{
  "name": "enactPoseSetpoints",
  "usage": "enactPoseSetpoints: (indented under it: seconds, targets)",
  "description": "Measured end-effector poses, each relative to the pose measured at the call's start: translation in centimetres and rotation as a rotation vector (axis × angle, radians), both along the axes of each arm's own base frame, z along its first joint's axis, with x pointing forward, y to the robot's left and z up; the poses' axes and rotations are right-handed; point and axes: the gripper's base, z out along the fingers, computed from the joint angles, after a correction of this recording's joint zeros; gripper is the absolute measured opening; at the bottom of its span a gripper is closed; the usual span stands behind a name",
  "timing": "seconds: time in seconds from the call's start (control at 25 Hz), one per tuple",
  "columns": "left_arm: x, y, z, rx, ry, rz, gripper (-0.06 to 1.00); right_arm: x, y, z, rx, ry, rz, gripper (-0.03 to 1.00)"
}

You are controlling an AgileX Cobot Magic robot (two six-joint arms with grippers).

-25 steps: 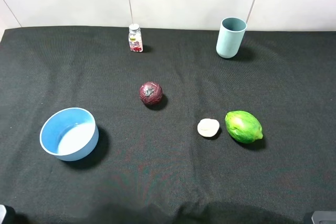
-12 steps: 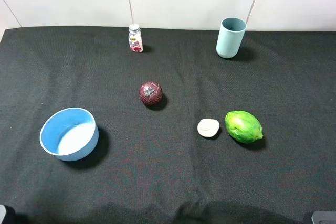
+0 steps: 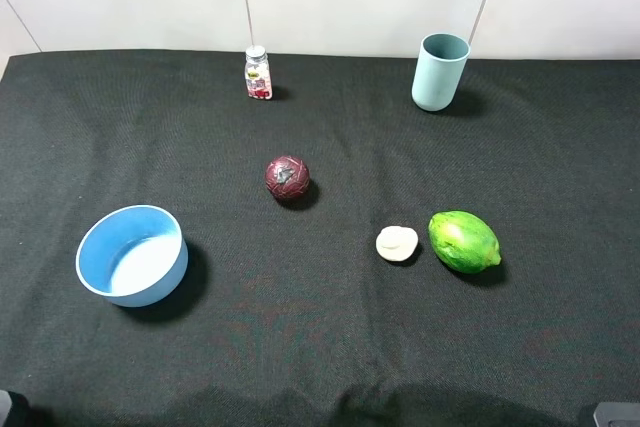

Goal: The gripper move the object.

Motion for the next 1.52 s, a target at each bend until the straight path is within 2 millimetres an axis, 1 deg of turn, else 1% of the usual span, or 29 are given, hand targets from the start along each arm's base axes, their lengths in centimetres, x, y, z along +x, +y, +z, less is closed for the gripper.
enactPoseSetpoints:
  seconds: [0.16, 0.48, 0.68, 1.04, 1.52]
  targets:
    - [-0.6, -0.2, 0.0, -0.034, -0.031, 0.039, 0.99, 0.0, 0.0, 0.0, 0.0, 0.0, 0.0, 0.69]
    - [-0.8, -0.2, 0.0, -0.021, -0.049, 0.048, 0.99, 0.0, 0.0, 0.0, 0.0, 0.0, 0.0, 0.69]
    - [-1.9, 0.0, -0.1, -0.035, -0.12, 0.054, 0.99, 0.0, 0.0, 0.0, 0.0, 0.0, 0.0, 0.69]
    - [-1.9, 0.0, -0.1, 0.005, -0.133, 0.094, 0.99, 0.0, 0.0, 0.0, 0.0, 0.0, 0.0, 0.69]
    - [-1.9, 0.0, -0.1, 0.006, -0.133, 0.095, 0.99, 0.0, 0.0, 0.0, 0.0, 0.0, 0.0, 0.69]
